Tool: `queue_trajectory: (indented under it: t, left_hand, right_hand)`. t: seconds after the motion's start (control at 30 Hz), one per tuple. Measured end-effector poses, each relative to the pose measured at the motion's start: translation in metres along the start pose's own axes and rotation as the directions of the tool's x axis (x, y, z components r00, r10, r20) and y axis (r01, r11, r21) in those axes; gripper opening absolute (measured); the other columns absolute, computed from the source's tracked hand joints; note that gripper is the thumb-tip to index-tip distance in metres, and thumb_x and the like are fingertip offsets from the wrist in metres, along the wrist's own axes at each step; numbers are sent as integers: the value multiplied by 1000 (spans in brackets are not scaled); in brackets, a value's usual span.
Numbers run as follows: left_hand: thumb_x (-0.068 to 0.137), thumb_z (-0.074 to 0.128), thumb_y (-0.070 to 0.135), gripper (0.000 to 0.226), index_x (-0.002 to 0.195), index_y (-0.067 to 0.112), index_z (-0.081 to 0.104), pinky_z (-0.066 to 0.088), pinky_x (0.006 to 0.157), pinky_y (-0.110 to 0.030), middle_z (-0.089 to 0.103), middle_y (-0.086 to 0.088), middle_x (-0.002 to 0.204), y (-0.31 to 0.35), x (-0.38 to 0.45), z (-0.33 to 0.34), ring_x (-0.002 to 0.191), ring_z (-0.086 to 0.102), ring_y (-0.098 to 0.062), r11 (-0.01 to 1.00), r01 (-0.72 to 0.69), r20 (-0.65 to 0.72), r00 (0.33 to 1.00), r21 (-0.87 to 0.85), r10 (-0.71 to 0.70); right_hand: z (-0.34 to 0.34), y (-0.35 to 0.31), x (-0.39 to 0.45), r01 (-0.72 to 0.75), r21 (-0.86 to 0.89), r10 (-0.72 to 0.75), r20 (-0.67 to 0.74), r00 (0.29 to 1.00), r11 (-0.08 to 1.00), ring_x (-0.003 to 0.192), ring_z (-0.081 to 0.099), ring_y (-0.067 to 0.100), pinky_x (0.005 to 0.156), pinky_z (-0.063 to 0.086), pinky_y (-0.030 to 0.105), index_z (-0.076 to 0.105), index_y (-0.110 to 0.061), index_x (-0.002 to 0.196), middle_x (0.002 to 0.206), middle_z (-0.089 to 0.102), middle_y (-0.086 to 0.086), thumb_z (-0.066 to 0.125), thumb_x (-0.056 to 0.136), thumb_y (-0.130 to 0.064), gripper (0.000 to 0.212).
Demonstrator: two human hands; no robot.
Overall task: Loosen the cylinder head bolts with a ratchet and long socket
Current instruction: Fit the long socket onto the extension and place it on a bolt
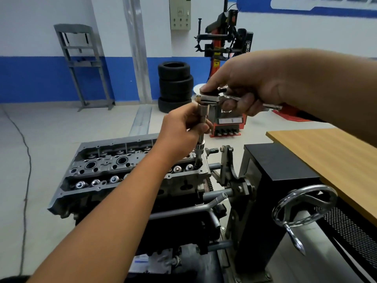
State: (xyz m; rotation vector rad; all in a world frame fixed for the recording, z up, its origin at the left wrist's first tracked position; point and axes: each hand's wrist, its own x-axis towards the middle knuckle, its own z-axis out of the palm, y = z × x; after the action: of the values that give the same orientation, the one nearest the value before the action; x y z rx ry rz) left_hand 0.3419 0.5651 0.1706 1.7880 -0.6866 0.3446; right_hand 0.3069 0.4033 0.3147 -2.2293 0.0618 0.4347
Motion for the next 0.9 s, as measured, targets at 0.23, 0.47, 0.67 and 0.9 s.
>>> queue_trajectory:
  t: [0.23, 0.47, 0.67, 0.9]
  left_hand:
    - [86, 83, 10, 26, 73, 9, 61, 56, 61, -44, 60, -2, 64, -22, -6, 9, 60, 60, -25, 941, -27, -266, 956, 338, 123]
    - [91, 76, 11, 39, 107, 36, 50, 60, 76, -28, 62, 8, 104, -14, 5, 17, 89, 64, -8, 974, 174, -278, 952, 144, -128]
    - [106, 54, 5, 27, 105, 32, 59, 59, 88, -39, 78, 3, 98, -5, 3, 9, 93, 75, -7, 974, 220, 16, 975, 57, -221]
    - [81, 90, 24, 22, 85, 27, 69, 63, 74, -32, 75, 5, 81, -9, -1, 18, 76, 75, -13, 974, 138, -265, 960, 180, -87]
  right_hand:
    - [-53, -11, -11, 219, 118, -220, 3, 975, 969, 30, 31, 2, 31, 31, 14, 74, -23, 90, 54, 48, -11, 65, 78, -60, 39]
    - [-45, 147, 81, -123, 217, 202, -387, 900, 968, 43, 41, 14, 42, 34, 22, 58, -6, 98, 65, 53, 8, 64, 102, -23, 19]
    - [-54, 250, 126, -326, -178, 160, -600, 784, 929, 56, 66, 32, 54, 57, 39, 62, 9, 88, 70, 70, 25, 70, 82, 9, 10]
    - [-68, 297, 163, -334, -440, -49, -662, 748, 833, 78, 58, 34, 69, 50, 34, 70, -1, 102, 92, 66, 18, 70, 90, -15, 19]
